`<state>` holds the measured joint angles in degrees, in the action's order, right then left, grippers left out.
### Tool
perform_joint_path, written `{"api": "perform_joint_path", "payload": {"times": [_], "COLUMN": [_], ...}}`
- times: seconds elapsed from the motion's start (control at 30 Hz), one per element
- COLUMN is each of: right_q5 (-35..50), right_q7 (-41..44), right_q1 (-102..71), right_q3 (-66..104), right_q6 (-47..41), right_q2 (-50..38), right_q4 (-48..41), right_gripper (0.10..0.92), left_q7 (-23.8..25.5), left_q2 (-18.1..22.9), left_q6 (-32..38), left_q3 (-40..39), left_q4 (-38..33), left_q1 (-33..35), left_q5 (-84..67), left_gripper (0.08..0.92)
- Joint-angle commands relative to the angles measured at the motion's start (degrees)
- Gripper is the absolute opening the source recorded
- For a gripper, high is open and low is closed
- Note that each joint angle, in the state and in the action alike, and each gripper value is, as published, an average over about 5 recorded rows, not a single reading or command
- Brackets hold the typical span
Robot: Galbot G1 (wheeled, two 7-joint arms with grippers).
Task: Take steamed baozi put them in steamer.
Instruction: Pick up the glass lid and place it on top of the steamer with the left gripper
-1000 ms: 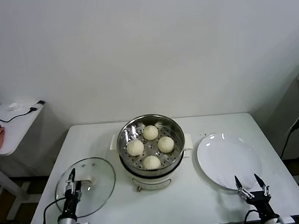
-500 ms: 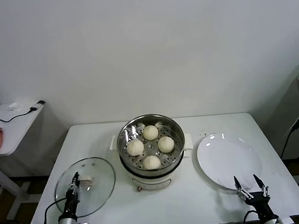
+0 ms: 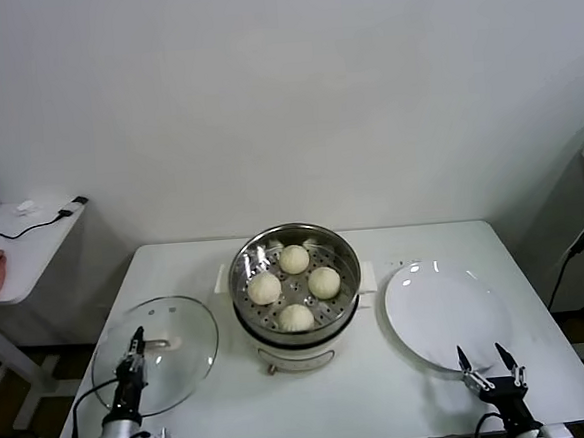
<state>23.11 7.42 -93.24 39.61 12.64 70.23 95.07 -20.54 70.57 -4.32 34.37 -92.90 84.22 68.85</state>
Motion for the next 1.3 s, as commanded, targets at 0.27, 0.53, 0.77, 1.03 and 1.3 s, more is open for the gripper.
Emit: {"api": "perform_joint_path", "payload": {"times": [0.27, 0.53, 0.77, 1.03, 1.3], "right_q5": [-1.2, -1.7, -3.0, -3.5, -3.0], "right_q7": [-0.9, -0.9, -0.8, -0.7, -0.9], "right_q1": [-0.4, -0.2, 0.4, 0.5, 0.3], "right_q3": [0.0, -0.5, -0.9, -0.7, -0.5], "right_q6": [-0.2, -0.3, -0.4, -0.3, 0.1], "right_q2": [-0.1, -0.4, 0.1, 0.4, 0.7], "right_q4": [0.1, -0.5, -0.2, 0.1, -0.2], "right_gripper": [0.823, 0.823, 0.823, 0.823, 0.823], "left_q7": [20.1, 26.4, 31.2, 35.1, 36.7], "left_q2": [-10.8, -11.3, -6.6, 0.5, 7.2], "left_q6": [-17.7, -26.2, -33.5, -34.8, -34.7], "left_q3": [0.8, -8.8, -23.1, -32.3, -36.4], "left_q4": [-30.2, -34.1, -31.4, -28.1, -24.2], "left_q1": [-1.4, -8.1, -16.3, -20.8, -23.1], "left_q5": [-13.7, -9.9, 0.2, 9.3, 14.4], "left_gripper": [0.142, 0.142, 0.142, 0.142, 0.142]}}
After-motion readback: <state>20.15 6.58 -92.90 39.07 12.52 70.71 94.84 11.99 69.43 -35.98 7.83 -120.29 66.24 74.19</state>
